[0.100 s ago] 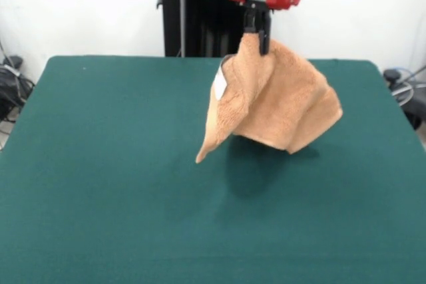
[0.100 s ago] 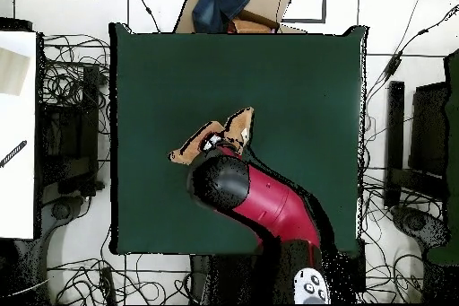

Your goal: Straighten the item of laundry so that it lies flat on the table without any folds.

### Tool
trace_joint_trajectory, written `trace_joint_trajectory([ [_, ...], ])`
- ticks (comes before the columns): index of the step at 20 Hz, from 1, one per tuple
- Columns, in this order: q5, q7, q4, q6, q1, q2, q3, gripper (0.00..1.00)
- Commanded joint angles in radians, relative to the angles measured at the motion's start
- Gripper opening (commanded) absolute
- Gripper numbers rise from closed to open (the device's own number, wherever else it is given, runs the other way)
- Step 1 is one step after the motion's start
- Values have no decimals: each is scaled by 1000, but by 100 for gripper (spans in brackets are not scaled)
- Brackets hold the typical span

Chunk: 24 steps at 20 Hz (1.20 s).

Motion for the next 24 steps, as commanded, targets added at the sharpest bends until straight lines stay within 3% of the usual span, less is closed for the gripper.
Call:
trace_joint_trajectory([
  [1, -31, 192, 10, 136, 41, -36, -51, 0],
  [24, -30, 182, -7, 97, 36, -2, -53, 0],
])
